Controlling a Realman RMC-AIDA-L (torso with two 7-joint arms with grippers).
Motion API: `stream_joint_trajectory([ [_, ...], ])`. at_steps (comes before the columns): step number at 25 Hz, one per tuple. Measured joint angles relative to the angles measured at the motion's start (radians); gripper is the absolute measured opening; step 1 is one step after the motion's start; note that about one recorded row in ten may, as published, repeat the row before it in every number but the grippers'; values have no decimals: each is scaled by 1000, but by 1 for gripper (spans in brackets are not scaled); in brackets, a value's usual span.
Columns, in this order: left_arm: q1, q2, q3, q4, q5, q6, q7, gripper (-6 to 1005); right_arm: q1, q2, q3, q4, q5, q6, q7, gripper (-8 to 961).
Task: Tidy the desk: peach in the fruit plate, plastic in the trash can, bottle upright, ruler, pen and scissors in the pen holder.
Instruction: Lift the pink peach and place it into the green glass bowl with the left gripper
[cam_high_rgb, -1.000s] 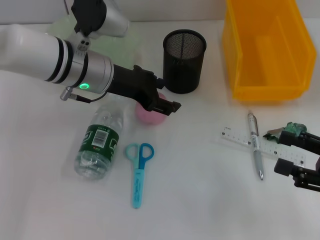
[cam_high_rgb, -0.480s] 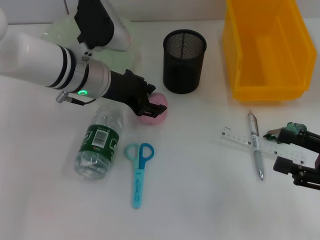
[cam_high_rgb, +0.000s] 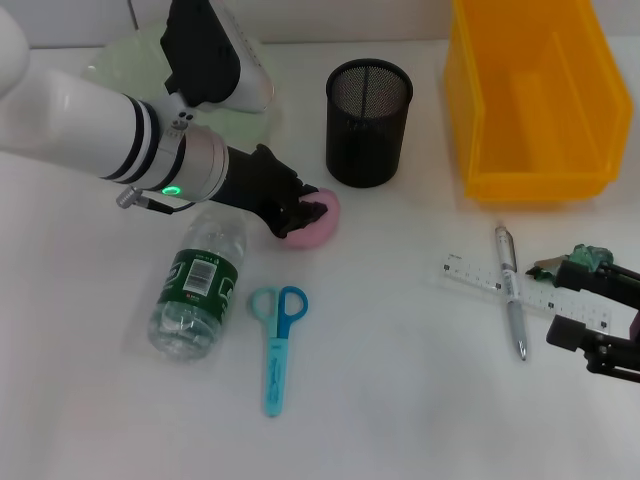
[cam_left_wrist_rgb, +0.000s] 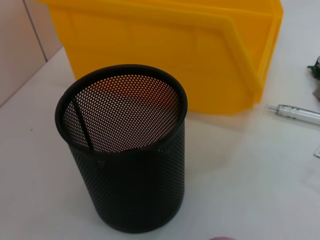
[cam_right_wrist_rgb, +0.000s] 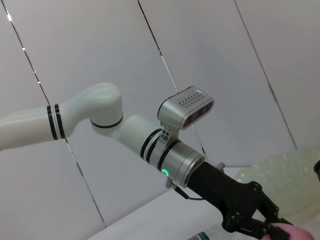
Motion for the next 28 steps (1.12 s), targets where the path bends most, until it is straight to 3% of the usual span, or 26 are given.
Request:
stream_joint_trajectory([
  [3,6,0,1,5,-5,-5,0,272,-1,0,0,3,0,0,0,771],
  [8,46,3,-1,74,-71,19,2,126,-1,-1,0,8,0,1,-2,770],
  [11,83,7,-18,136,-127,37,6,102,-1,-1,0,8,0,1,-2,769],
  [14,188,8,-101,288,-224,32,18,79,-2,0,0,8,0,2,-2,768],
  [17,207,8,-130,312,-255,25,29,61,-2,0,0,9,0,4,-3,767],
  [18,229,8,-199,314,-331,-9,63,55,2,3,0,9,0,7,-3,766],
  [20,233,8,-219,306,-356,-32,73,54,4,5,0,9,0,8,-3,766],
  [23,199,14,-340,155,-444,-193,68,71,12,9,0,9,0,9,-3,765],
  [28,163,13,-379,70,-443,-247,55,98,20,6,0,33,0,9,-3,763],
])
